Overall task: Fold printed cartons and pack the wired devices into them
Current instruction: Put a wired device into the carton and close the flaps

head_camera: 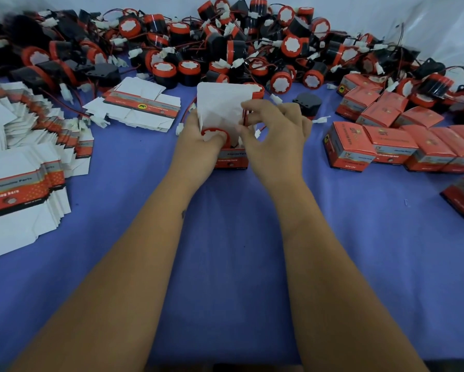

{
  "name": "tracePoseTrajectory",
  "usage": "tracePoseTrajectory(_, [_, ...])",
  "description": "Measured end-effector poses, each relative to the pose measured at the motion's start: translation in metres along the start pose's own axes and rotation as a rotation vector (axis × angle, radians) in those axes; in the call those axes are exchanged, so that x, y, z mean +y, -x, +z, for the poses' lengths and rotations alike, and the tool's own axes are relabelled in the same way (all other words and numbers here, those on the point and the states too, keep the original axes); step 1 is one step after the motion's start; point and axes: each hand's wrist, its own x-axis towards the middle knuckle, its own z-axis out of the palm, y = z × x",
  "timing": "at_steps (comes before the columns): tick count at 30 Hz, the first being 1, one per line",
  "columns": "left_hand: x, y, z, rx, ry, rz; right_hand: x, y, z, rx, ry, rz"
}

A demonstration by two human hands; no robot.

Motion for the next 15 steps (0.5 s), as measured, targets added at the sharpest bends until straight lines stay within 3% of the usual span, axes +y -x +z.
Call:
tracePoseTrajectory(4, [0.0003, 0.0006, 0.0004, 0.007, 0.008, 0.012, 0.0025, -0.0003, 0.0035, 0.020, 0.069, -0.192])
tracePoseTrajectory(15, [0.0020, 0.0001, 0.0015, 0.032, -0.002, 0.009, 0.0022, -0.0011, -0.0002, -0.043, 0.150, -0.307])
